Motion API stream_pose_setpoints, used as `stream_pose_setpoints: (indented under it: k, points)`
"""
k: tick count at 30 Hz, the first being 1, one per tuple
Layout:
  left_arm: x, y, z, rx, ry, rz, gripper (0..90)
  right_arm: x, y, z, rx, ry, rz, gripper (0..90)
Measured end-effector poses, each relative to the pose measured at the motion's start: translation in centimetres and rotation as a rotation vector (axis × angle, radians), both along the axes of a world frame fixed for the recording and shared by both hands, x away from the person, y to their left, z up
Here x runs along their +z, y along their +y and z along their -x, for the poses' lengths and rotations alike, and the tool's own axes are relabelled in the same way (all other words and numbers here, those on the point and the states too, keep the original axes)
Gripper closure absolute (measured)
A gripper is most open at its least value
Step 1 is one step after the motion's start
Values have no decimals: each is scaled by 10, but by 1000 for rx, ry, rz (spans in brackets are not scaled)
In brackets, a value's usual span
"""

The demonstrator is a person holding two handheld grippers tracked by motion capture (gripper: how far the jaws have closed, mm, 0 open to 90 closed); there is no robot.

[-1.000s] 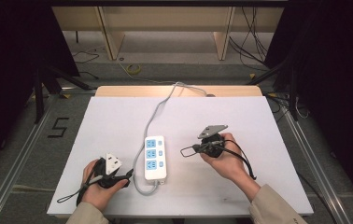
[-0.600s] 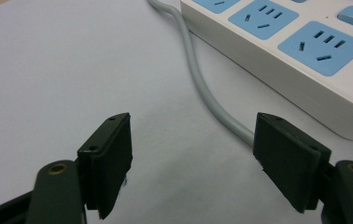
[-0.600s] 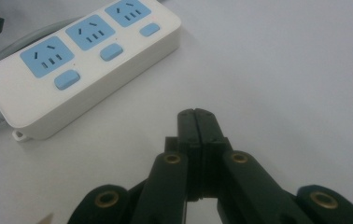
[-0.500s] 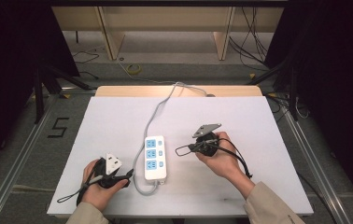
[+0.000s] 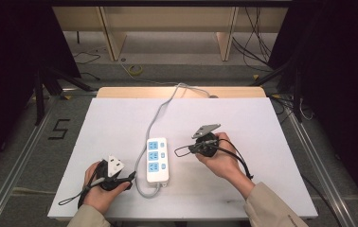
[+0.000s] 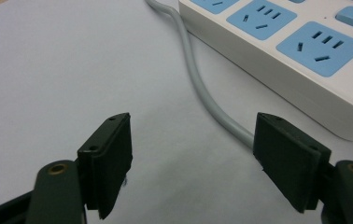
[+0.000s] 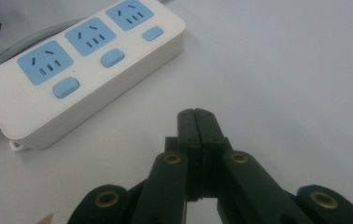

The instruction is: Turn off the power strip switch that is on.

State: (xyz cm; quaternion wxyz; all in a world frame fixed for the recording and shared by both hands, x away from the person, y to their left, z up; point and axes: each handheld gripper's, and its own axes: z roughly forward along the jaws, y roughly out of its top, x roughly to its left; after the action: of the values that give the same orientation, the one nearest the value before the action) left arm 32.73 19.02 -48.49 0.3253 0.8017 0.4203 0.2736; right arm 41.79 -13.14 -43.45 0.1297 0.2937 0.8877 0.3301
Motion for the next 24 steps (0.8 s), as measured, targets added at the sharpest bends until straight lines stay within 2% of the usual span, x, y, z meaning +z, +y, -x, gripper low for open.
stream_pose_setpoints:
  k: [24]
  points:
    - [0, 0, 0, -2, 1, -3, 282, 0, 15, -5, 19, 7, 13, 900]
